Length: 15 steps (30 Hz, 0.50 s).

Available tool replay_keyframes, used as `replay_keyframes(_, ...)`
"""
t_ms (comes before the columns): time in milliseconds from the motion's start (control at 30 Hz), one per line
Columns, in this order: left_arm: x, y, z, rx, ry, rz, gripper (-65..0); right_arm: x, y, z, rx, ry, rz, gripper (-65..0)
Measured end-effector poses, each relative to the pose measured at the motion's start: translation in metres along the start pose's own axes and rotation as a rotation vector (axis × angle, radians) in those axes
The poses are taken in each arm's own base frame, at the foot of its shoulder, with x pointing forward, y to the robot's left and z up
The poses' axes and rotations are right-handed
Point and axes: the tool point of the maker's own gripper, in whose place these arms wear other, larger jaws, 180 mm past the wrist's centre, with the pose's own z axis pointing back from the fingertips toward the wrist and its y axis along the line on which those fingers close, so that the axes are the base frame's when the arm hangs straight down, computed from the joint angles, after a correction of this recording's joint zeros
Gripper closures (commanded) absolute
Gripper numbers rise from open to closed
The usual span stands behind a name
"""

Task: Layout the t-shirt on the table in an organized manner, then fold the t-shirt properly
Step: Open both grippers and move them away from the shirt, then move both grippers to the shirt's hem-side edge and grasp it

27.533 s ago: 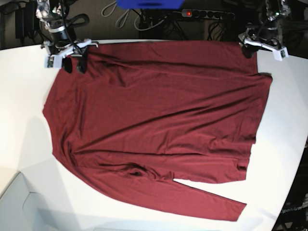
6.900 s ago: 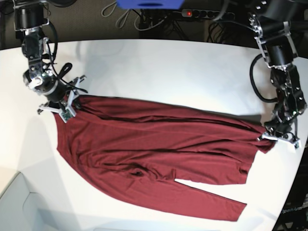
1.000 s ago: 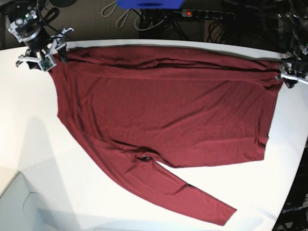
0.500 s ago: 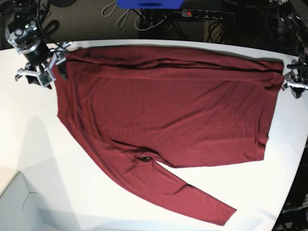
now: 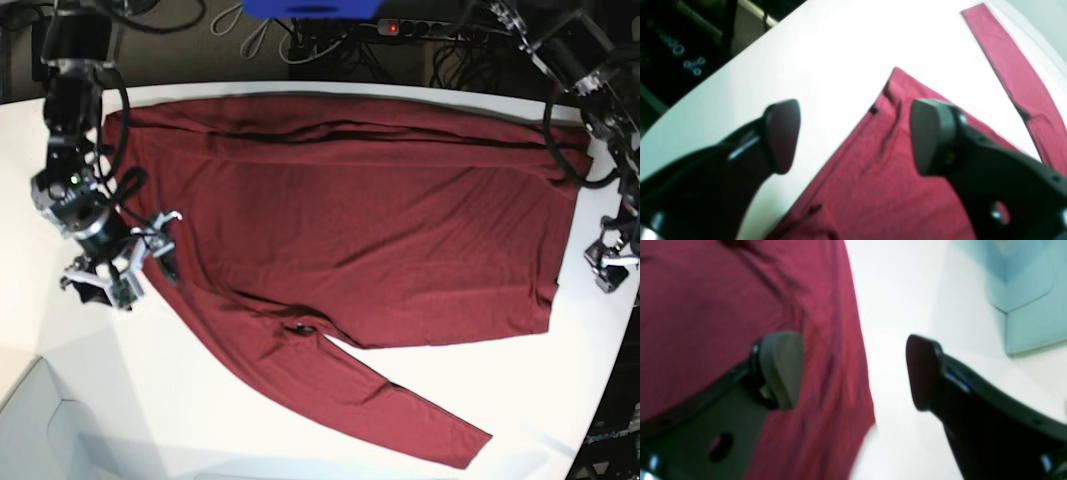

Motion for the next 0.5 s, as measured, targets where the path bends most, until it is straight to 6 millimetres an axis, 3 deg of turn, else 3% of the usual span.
replay_keyframes(233,0.001,-0.008,-0.026,-0.022,0.038,0.053,-50.8,0.01,-0.017,-0.074,0.059,0.076,-0.154,-45.7)
replay_keyframes(333,-0.002,-0.009,-0.037,-0.018,0.077,-0.001,-50.8,-0.002,-0.02,-0.096,0.092,0.137,-0.215,-44.4)
replay_keyframes(500,-0.002,-0.032,-0.059,-0.066,0.047,-0.06,-50.8,-0.003,-0.017,-0.125,0.121,0.089,-0.34,-41.9)
